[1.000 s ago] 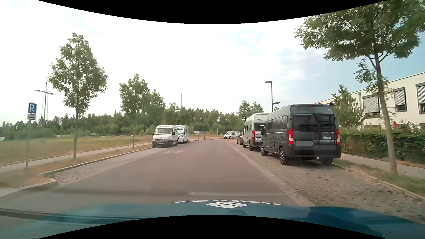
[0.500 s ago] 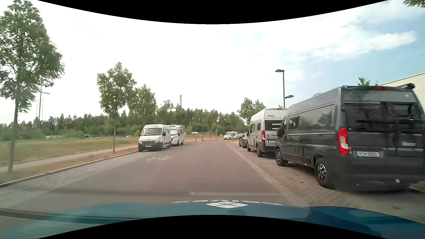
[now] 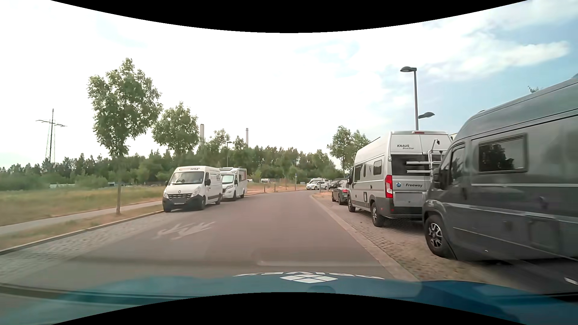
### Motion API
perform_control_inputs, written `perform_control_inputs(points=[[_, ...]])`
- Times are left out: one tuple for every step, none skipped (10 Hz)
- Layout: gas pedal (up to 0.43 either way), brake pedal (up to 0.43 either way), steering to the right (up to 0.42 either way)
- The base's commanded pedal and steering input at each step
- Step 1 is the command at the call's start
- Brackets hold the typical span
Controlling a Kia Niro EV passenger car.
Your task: Follow the waypoints while adhering to traffic rules and regulations
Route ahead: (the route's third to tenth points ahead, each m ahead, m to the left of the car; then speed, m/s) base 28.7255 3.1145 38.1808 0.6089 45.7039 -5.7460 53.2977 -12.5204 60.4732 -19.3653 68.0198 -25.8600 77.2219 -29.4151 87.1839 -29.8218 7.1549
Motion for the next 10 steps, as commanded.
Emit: perform_control_inputs(points=[[0.157, 0.000, -0.012], [0.157, 0.000, -0.012], [0.157, 0.000, -0.012], [0.157, 0.000, -0.012], [0.157, 0.000, -0.012], [0.157, 0.000, -0.012], [0.150, 0.000, -0.012], [0.138, 0.000, -0.011], [0.138, 0.000, -0.010], [0.138, 0.000, -0.007]])
